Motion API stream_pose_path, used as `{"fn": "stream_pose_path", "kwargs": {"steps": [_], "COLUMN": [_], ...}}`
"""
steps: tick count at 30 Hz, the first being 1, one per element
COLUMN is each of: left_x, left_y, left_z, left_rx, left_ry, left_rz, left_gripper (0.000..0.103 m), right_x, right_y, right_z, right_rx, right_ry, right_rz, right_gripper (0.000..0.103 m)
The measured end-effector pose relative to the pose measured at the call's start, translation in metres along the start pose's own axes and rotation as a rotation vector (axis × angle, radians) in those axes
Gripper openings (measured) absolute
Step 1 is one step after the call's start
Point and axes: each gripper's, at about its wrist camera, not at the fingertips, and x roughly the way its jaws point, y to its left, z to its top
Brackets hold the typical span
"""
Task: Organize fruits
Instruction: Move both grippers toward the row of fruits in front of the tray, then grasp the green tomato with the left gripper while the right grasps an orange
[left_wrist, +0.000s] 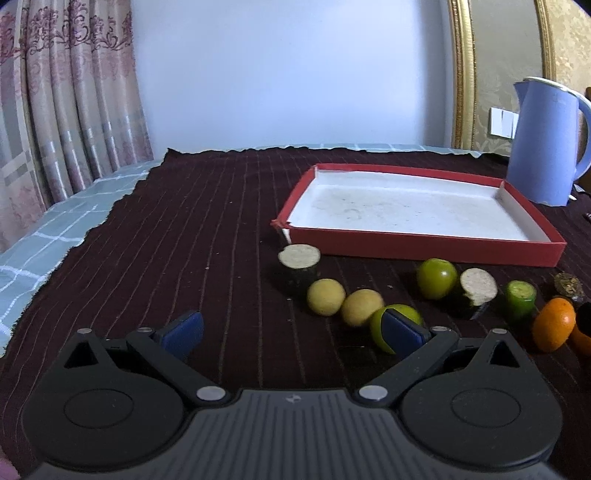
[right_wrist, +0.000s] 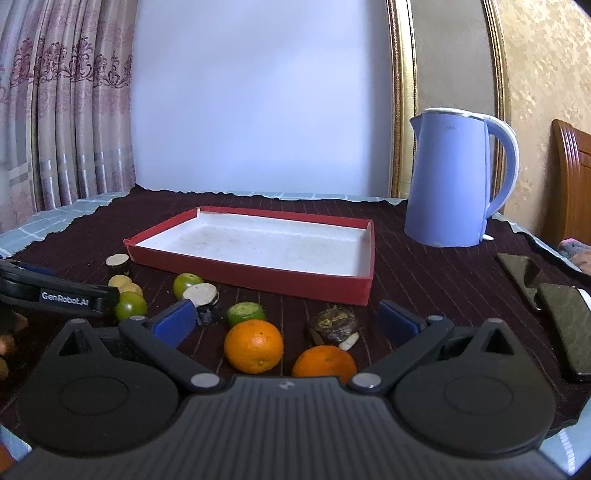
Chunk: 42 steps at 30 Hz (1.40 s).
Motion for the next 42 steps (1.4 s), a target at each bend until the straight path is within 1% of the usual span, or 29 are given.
{"fn": "stream_pose_path", "kwargs": {"steps": [5,12,24,29,34,39,42], "left_x": [0.005,0.003,-0.004,-0.008,-0.011,-0.007,-0.005], "left_y": [0.001,-0.004,-0.013,-0.014,-0.008,-0.006,-0.009], "left_z": [0.0,-0.001,0.002,0.001,-0.004,-0.008,-0.006], "left_rx": [-0.021,-0.014,0.002,0.015,0.008,-0.001,-0.015], "left_ry": [0.037,0.031,0.018,0.023,0.034,0.048,0.057], "left_rz": [-0.014,0.011,0.016,-0.036,-0.152,-0.191,-0.22], "left_gripper": [0.103,0.103,0.103,0.103,0.103,0.103,0.102], "right_x": [0.003,0.0,-0.004,-0.007,-0.012,-0.013,-0.011], "right_y": [0.001,0.001,0.004,-0.002,-0.008,-0.02,-0.021], "right_z": [-0.002,-0.001,0.001,-0.002,-0.01,-0.013,-0.015], "right_rx": [0.008,-0.005,-0.05,-0.058,-0.087,-0.039,-0.032], "right_ry": [0.011,0.005,0.001,0.014,0.021,0.023,0.027], "right_rz": [0.02,0.008,-0.018,-0.032,-0.057,-0.066,-0.059], "right_gripper": [0.103,0.103,0.103,0.103,0.103,0.103,0.103]}}
